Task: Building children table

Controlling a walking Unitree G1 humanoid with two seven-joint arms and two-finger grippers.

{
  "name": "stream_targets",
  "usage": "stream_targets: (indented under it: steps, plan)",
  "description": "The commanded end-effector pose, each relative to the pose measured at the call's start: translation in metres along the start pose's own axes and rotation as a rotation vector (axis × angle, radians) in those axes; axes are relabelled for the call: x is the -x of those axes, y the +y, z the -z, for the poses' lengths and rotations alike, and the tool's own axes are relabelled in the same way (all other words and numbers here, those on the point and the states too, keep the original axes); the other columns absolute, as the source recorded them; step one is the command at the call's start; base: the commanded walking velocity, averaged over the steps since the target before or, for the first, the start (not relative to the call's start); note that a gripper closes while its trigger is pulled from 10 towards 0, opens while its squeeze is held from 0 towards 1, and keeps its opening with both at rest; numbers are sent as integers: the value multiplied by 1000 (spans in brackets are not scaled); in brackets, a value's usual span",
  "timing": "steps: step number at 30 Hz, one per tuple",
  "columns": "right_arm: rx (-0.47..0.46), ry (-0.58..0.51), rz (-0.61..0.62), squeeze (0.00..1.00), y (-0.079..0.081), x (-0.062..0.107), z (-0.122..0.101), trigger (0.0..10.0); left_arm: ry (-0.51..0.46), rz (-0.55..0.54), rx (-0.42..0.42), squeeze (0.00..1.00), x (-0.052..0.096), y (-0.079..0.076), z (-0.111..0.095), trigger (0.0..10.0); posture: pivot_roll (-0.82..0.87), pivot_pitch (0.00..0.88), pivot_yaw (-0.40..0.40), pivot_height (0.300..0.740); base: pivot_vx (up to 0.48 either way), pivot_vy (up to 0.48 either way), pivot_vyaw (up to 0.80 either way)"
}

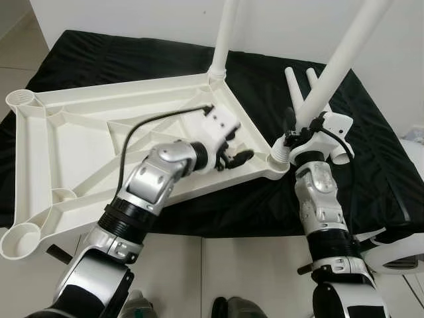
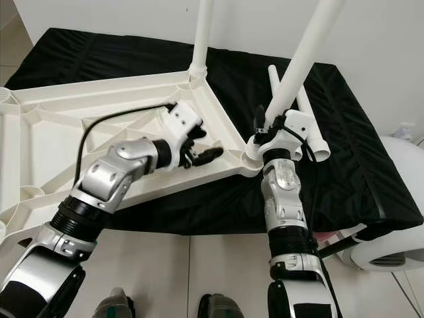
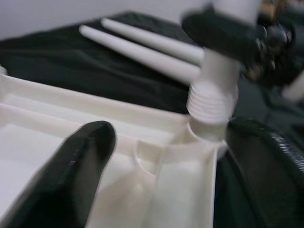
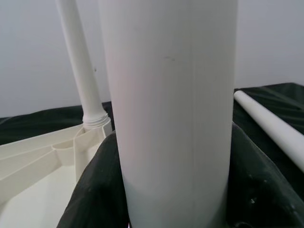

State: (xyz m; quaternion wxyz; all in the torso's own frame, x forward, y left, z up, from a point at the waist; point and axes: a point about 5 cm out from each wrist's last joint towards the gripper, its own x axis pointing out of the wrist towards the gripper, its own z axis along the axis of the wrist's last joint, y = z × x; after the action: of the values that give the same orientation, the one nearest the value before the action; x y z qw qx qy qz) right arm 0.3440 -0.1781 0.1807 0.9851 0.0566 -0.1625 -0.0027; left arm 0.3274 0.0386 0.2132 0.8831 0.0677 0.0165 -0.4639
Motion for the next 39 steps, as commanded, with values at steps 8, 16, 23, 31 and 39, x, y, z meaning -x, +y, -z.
stream_targets:
  steps: [8,16,23,31,39]
  plan:
    - [-11,34,-45,0,-2,-10,0,10000,-245,-155,48,200,13,15,-35,10000,97,0,-107,740,0,0,0]
    - [-5,41,-101,0,6,-12,2,10000,-209,-222,30,0,13,13,-27,10000,101,0,-101,740,0,0,0]
    - [26,26,-140,0,11,-10,0,10000,-222,-333,12,0,14,14,-22,10000,101,0,-101,740,0,0,0]
    - [40,-11,-212,0,22,-1,-2,10000,-247,-546,-54,0,26,17,-18,10000,106,0,-119,740,0,0,0]
    - [52,-13,-238,0,30,17,6,10000,-174,-578,-119,0,37,17,7,10000,87,0,-114,740,0,0,0]
